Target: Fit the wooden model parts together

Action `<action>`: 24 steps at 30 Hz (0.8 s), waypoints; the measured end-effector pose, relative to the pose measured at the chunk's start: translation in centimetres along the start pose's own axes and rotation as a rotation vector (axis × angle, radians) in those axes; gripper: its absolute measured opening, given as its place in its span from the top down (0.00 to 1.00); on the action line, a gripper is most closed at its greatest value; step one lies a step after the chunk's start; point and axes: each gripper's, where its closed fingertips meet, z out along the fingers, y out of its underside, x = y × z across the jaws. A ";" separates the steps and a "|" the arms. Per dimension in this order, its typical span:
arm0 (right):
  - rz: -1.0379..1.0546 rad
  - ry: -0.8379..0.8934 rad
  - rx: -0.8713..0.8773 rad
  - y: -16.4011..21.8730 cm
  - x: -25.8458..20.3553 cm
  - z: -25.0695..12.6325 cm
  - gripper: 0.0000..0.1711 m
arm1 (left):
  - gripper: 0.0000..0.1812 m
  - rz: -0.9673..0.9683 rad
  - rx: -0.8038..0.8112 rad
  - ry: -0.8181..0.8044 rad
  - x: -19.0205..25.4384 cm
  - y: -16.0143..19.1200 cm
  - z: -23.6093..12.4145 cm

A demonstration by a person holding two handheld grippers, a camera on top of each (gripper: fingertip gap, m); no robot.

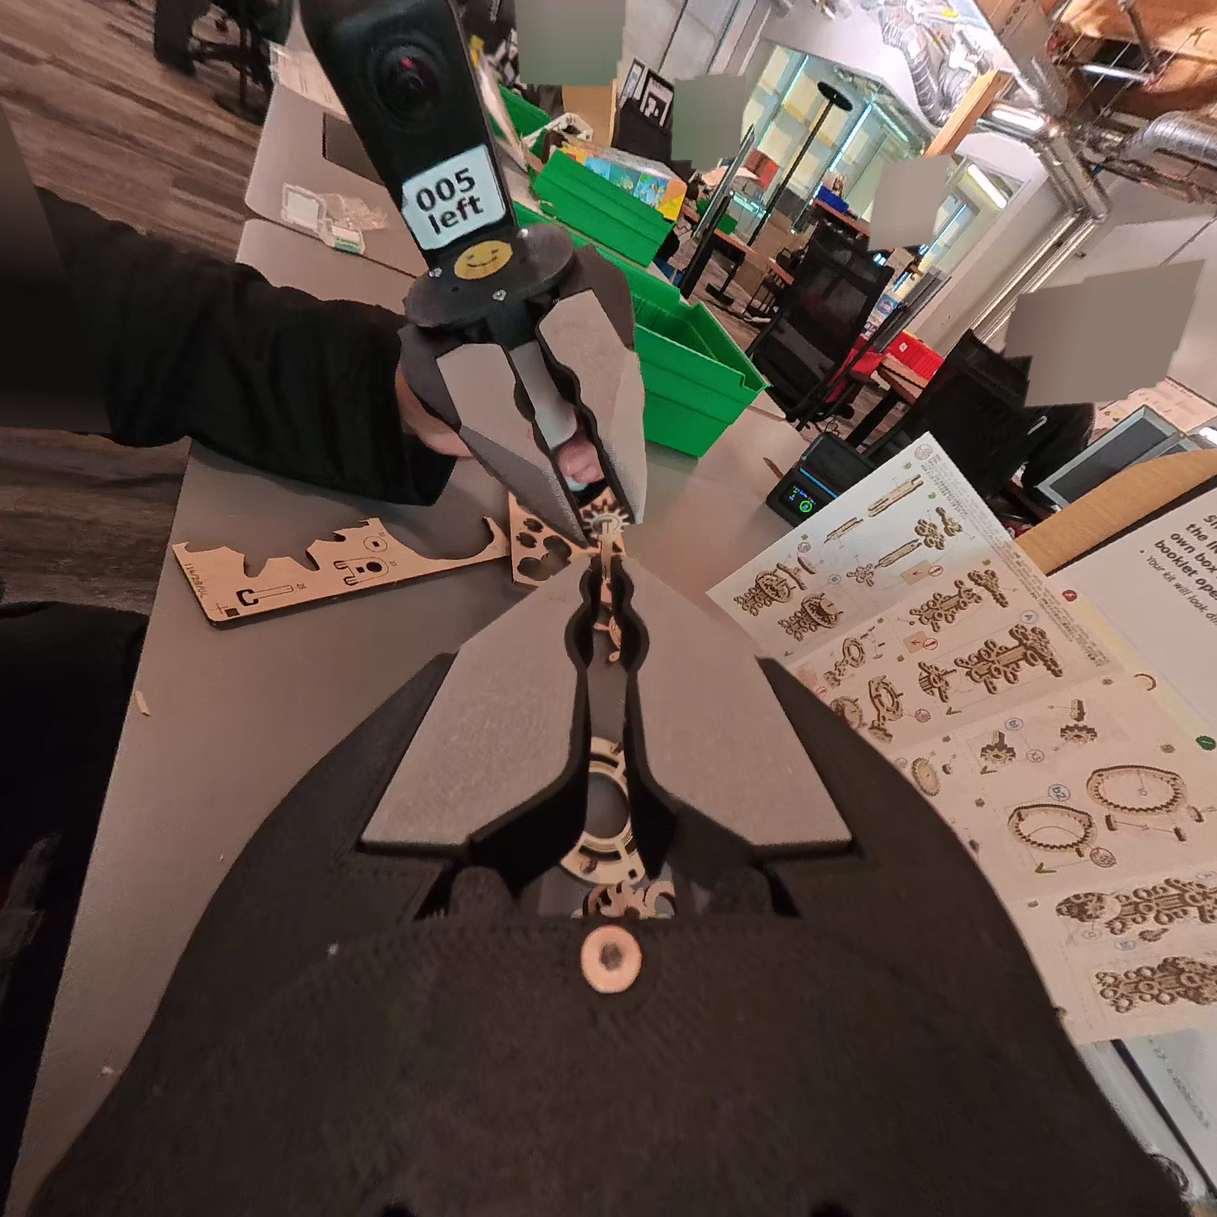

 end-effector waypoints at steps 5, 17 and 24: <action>0.001 -0.023 -0.070 1.0 -0.1 0.1 1.00 | 0.95 0.045 -0.073 0.005 0.4 1.0 0.2; -0.021 -0.054 -0.234 3.4 -0.7 0.7 1.00 | 0.95 0.084 -0.214 0.048 1.6 3.5 0.5; -0.004 -0.107 -0.281 4.4 -1.4 0.9 1.00 | 0.95 0.062 -0.241 0.087 2.4 4.0 0.5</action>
